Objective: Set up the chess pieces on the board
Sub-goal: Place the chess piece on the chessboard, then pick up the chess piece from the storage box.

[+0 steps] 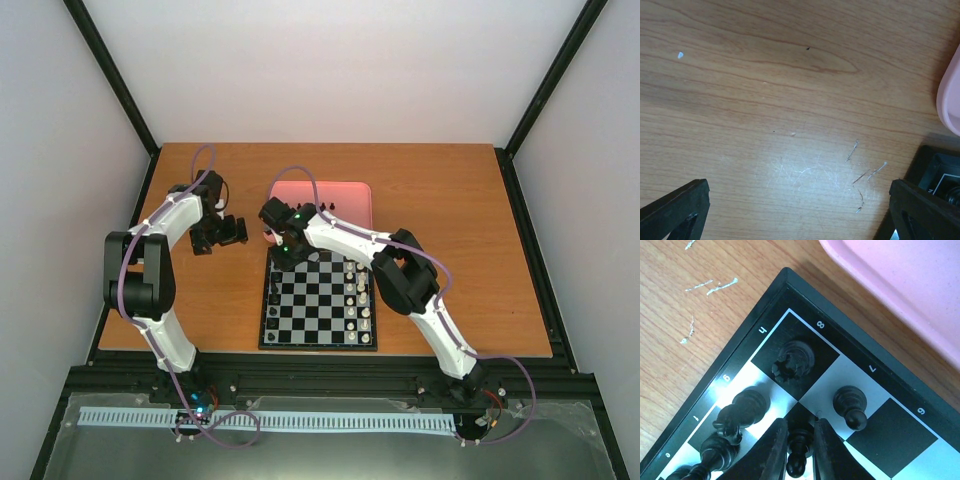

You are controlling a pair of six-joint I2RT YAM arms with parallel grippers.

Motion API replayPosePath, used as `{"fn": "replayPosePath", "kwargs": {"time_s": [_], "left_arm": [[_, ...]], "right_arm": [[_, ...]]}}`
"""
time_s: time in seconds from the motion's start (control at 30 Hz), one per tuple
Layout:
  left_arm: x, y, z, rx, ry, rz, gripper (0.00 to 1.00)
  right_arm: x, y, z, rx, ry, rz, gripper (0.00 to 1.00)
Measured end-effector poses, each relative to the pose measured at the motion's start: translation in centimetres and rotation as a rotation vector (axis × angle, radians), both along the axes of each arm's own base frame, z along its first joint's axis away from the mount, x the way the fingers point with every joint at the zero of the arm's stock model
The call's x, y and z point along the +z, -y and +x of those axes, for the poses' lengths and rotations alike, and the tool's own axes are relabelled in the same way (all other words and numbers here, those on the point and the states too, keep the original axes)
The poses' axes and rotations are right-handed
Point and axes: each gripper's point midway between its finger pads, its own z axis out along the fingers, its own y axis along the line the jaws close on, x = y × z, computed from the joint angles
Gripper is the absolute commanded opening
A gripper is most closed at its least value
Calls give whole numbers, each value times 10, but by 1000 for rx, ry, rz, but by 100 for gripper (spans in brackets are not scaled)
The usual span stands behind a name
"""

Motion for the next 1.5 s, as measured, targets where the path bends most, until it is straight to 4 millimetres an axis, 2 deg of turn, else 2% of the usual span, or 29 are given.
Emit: {"fn": "replayPosePath", "kwargs": {"time_s": [0.2,0.4,0.5,0.6,0.73,0.8,0.87,0.97,1.07,1.17,1.3,1.5], "left_arm": [[0,0,0,0,0,0,100],[0,0,0,0,0,0,100],[0,0,0,0,0,0,100],[0,0,0,0,1,0,100],[0,0,0,0,1,0,100],[0,0,0,0,1,-1,100],[0,0,0,0,1,-1,100],[0,0,0,-1,1,-1,100],[0,1,0,-1,0,-4,100],[0,2,0,-2,0,-9,100],[0,3,0,-3,-1,-18,100],[1,4,0,-4,-1,-23,100]], "right_arm": [[0,1,0,2,0,-4,26],[7,5,1,-8,18,-14,39],[26,9,2,-15,47,-4,43],[59,10,5,-21,97,36,49],[106,19,13,-47,165,100,51],[122,31,28,-87,187,124,51],[127,48,50,-140,196,131,51],[119,83,95,-246,199,109,51],[102,110,139,-330,210,78,50],[81,125,169,-374,213,48,50],[49,133,181,-386,178,14,49],[26,133,180,-379,142,-6,49]]}}
